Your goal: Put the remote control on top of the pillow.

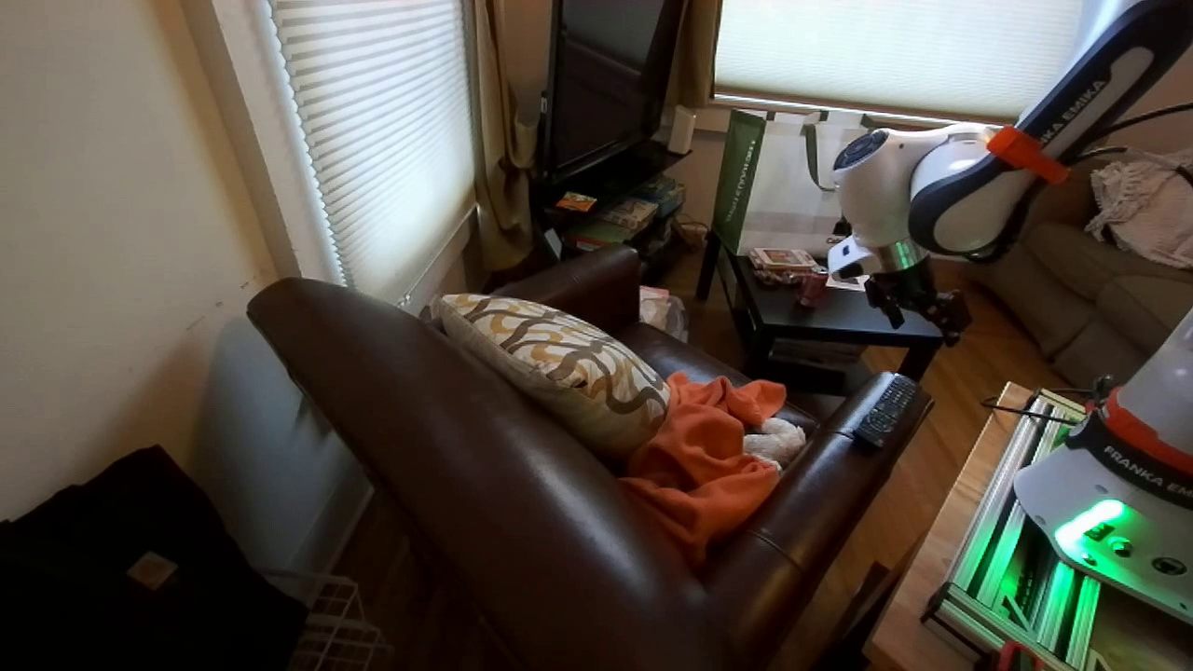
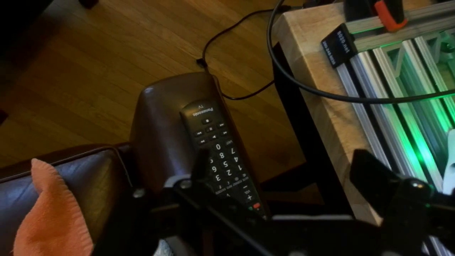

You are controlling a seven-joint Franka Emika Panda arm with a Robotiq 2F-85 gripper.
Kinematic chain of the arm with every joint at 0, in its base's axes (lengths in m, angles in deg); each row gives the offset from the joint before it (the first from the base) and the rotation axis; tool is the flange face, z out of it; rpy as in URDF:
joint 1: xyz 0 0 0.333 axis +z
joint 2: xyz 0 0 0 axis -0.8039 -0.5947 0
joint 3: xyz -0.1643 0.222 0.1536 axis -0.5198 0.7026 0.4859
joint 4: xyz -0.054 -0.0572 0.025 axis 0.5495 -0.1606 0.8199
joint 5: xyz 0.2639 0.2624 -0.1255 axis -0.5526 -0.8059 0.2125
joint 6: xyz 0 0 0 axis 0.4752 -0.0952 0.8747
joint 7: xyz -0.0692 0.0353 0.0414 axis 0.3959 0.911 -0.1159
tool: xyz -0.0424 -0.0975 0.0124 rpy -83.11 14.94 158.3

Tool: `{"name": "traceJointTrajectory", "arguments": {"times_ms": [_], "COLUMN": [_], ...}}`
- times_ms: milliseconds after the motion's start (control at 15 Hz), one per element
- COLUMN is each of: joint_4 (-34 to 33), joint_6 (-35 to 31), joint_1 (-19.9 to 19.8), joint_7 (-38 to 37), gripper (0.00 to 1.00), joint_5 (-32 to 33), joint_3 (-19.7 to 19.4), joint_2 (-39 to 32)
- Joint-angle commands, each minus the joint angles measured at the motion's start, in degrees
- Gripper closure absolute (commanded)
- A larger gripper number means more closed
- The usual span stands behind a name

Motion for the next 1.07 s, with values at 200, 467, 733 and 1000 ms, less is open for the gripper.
{"name": "traceJointTrajectory", "arguments": {"times_ms": [200, 467, 733, 1000], "joint_4": [0.2, 0.6, 0.6, 0.5], "joint_6": [-17.8, -26.3, -26.6, -27.4], "joint_1": [-2.4, -2.5, -2.0, -2.6], "joint_7": [-18.5, -32.3, -46.6, -51.2], "gripper": [0.00, 0.00, 0.00, 0.00], "joint_5": [18.5, 35.2, 51.6, 60.2], "joint_3": [-0.6, -2.7, -4.6, -4.1], "joint_2": [-10.2, -17.5, -21.0, -24.5]}}
